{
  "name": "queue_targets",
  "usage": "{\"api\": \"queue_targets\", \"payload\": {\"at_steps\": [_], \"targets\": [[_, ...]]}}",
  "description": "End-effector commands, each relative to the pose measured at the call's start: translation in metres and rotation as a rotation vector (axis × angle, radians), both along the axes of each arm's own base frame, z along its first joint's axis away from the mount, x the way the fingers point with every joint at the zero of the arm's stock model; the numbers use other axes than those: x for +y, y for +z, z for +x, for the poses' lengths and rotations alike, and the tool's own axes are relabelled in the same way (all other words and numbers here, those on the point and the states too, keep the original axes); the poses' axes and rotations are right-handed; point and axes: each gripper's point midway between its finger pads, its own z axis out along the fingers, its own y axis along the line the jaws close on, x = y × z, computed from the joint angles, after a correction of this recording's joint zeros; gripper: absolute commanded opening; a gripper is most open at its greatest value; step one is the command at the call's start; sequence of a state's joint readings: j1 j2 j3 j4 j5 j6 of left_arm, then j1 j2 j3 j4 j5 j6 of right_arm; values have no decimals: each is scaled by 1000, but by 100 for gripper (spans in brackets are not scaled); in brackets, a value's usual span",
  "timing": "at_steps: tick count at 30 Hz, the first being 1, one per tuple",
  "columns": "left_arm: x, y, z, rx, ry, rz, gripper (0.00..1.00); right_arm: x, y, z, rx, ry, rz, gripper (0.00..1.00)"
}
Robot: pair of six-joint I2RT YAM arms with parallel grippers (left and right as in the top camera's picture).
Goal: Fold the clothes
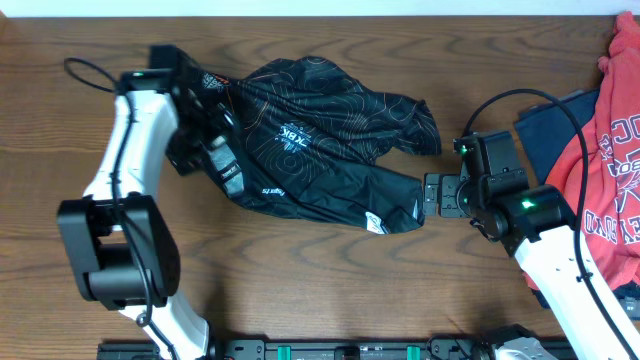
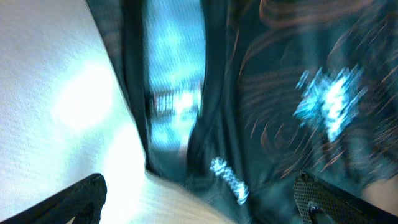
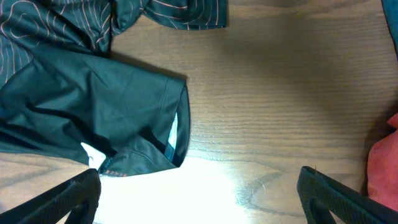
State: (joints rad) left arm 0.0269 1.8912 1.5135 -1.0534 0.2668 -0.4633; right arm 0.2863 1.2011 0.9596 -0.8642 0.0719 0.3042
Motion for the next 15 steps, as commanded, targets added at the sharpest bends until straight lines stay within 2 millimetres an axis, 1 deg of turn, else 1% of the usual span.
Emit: {"api": "queue_targets", "payload": {"at_steps": [1,4,6,8,11,13,14,15], "targets": [[-11,-19,-28,102,-54,45,98,-2,8,3,-24,-21,7,99],[-10,-41,-44,153,-19,103,99,-2,8,3,-22,-21,7,99],[-12,-56,-52,161,-15,104,94,-3,7,2,-18,-21,6,99],[-13,-69,-59,172,-6,105,91,-3,7,1,-14,-21,4,99],[-12,-83,-66,172,-6,105,80,-3,7,1,-13,-21,4,99],[-12,-88,-65,158,-5,104,68,-3,7,1,-13,-21,4,99],[-12,-90,-64,149,-5,104,59,-3,7,1,-13,-21,4,99],[-13,-90,-62,143,-5,104,46,-3,7,1,-13,-22,4,99]]}}
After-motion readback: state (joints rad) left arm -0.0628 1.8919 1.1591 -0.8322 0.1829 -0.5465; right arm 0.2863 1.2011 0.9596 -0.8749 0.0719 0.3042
